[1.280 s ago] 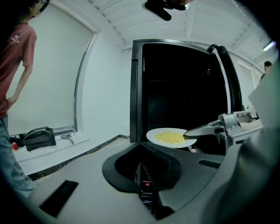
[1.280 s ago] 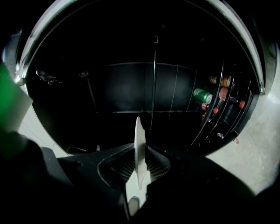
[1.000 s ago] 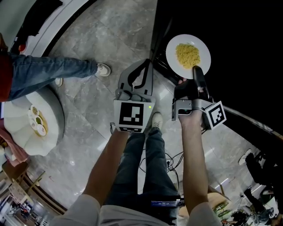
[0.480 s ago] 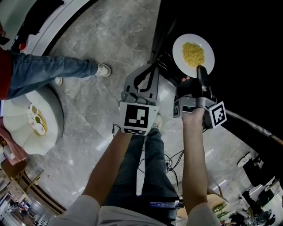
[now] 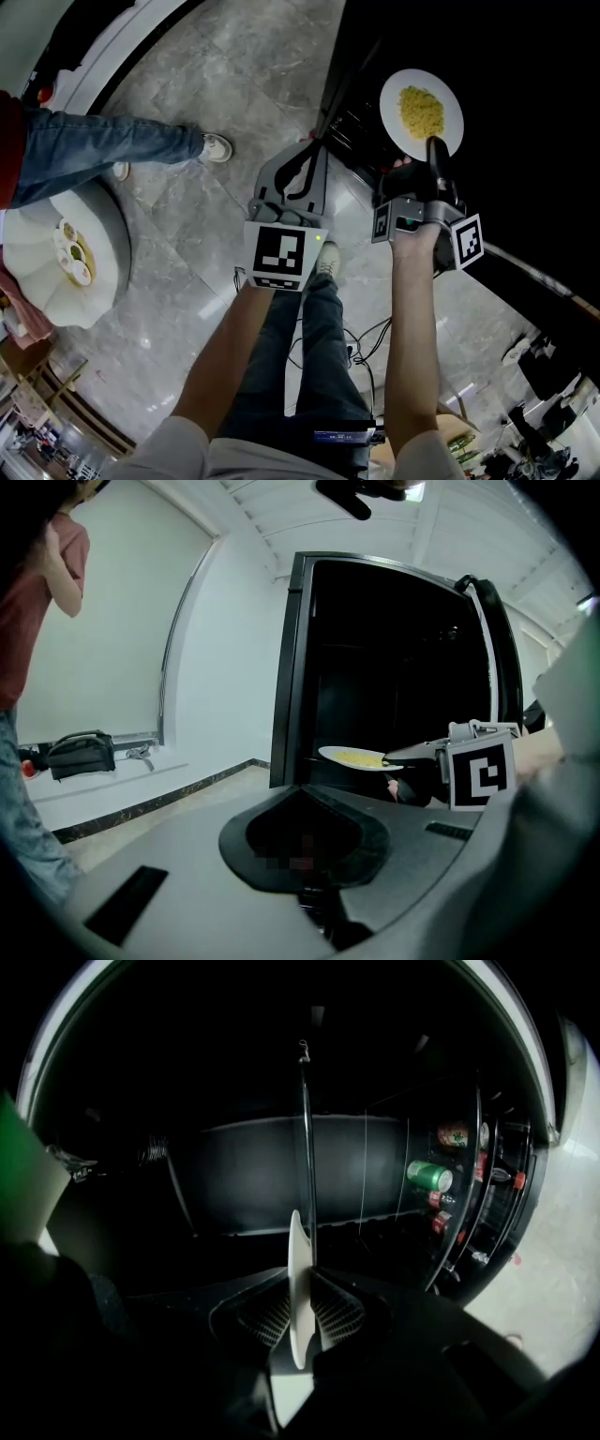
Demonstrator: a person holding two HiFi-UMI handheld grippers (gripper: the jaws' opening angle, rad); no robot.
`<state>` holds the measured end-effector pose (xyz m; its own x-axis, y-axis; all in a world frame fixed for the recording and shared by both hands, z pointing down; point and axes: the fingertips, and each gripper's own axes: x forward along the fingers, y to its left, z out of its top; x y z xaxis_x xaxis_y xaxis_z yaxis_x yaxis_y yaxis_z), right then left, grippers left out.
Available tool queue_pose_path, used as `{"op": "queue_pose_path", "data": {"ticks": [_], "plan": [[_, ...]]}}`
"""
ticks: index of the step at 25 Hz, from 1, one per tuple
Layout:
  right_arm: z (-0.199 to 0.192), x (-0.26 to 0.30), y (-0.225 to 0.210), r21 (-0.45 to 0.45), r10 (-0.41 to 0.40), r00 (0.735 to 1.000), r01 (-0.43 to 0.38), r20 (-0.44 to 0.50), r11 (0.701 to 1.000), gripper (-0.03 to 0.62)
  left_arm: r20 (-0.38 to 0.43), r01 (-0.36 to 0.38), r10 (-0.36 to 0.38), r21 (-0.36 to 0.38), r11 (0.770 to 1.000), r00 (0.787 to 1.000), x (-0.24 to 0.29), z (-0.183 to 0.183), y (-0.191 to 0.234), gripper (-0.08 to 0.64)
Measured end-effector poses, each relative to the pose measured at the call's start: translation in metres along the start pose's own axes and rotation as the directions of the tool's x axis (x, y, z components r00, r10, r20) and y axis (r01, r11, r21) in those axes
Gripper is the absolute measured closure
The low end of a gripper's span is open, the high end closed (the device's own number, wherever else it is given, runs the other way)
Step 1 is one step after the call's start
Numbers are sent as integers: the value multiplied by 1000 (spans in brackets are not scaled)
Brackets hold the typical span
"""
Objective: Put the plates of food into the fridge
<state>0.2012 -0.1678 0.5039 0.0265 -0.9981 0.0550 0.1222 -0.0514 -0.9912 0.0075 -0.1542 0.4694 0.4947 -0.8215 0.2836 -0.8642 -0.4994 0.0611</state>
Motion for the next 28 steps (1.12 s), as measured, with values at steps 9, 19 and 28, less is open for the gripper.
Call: {"op": "queue_pose_path", "data": {"ticks": [9,19,28], "plan": [[4,1,1,34,9,999,-11,37,999,541,0,1,-1,-2,1000,1000,-1,-3,2,554],[8,5,0,27,8,999,-9,48,1000,543,-2,32,-32,-9,999,999,13,-2,-4,554],[9,2,3,6,10,999,-10,54,1000,541,14,121,-122,28,992,992,26,9,-27,554]]}}
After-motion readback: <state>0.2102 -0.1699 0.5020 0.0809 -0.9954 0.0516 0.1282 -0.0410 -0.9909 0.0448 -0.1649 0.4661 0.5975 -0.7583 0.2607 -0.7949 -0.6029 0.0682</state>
